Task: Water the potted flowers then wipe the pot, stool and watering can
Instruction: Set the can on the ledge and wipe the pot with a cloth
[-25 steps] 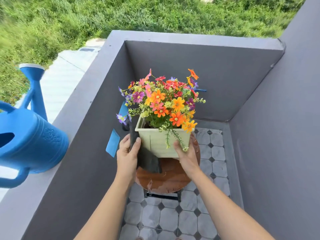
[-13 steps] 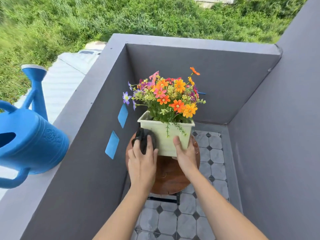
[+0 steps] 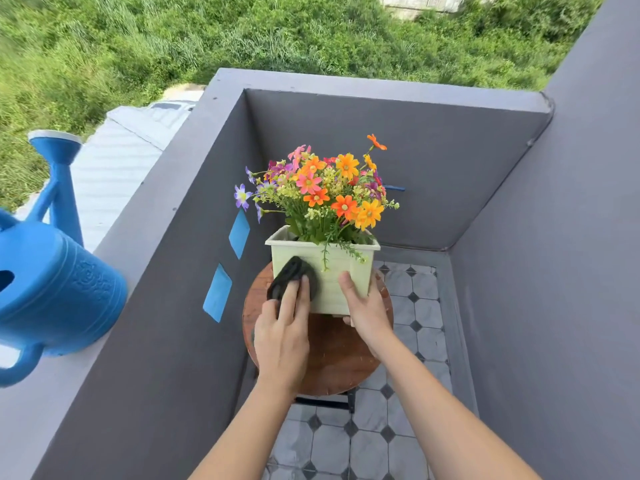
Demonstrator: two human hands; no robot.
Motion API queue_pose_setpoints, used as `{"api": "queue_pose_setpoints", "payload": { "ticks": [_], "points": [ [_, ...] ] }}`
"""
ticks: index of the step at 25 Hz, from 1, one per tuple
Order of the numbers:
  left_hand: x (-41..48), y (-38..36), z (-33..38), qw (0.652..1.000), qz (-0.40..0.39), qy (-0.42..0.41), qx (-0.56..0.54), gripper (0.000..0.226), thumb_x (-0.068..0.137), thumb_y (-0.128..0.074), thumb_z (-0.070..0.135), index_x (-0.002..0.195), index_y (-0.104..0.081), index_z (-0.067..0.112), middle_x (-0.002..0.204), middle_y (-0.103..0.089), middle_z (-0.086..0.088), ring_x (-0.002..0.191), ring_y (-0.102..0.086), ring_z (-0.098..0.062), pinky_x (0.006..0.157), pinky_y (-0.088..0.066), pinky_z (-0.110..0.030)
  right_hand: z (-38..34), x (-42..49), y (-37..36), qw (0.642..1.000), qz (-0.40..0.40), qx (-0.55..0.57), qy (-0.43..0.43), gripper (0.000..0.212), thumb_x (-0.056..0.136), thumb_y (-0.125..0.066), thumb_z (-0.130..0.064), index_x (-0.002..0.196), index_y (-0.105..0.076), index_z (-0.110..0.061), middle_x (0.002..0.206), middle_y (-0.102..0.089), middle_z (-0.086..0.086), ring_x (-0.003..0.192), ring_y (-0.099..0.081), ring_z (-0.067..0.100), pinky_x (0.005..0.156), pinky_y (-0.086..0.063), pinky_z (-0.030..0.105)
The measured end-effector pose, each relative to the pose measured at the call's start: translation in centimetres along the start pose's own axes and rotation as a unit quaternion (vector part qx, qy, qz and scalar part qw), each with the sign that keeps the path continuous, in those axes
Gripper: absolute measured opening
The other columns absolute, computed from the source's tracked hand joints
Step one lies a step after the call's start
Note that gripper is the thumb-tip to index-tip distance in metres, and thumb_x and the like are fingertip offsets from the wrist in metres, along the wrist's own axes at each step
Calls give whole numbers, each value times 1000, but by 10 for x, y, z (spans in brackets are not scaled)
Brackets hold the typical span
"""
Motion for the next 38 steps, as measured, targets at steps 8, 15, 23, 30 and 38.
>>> {"api": "queue_pose_setpoints", "payload": {
  "ticks": [8,15,23,30,38],
  "points": [
    [-17,-15,12,997,-23,-69,17,47,94,-27,-3,137,-43,11,132,-60,-5,82,-52,-30,59,-49,-37,-6,3,8,999,41,-18,20,49,83,-56,-56,127,-45,-37,100,-54,-33,103,-61,12,86,-56,48],
    [24,-4,-53,932,-26,231,-277,52,95,-39,-1,141,-41,23,144,-45,0,100,-50,-29,90,-43,-36,-9,-2,5,999,32,33,29,60,82,-54,-53,136,-40,-29,108,-56,-24,111,-58,15,75,-59,31],
    [35,50,-48,870,-49,187,-453,56,89,-45,16,134,-41,50,105,-55,41,104,-49,10,90,-32,-4,-48,-24,14,997,27,50,50,41,88,-46,-47,126,-38,-33,111,-52,-25,128,-47,19,97,-38,27],
    [122,109,-66,870,-9,216,-442,49,96,-45,15,137,-41,41,112,-59,17,111,-51,-4,99,-34,-14,-164,-60,21,990,-25,77,116,35,98,-40,-25,132,-40,-18,134,-51,8,128,-45,22,75,-41,12],
    [132,209,-18,879,175,93,-434,49,88,-45,21,135,-46,33,92,-50,13,92,-44,10,81,-33,-3,-219,-74,33,980,-28,66,183,13,94,-43,-33,105,-47,-39,108,-56,-20,108,-55,6,98,-42,31]
  ]
}}
Point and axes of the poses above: each hand's wrist, its own x-axis towards the middle knuckle, its own y-axis out of the back of the hand, z = x × y, the point moved 10 cm from there along x, towards the middle knuckle
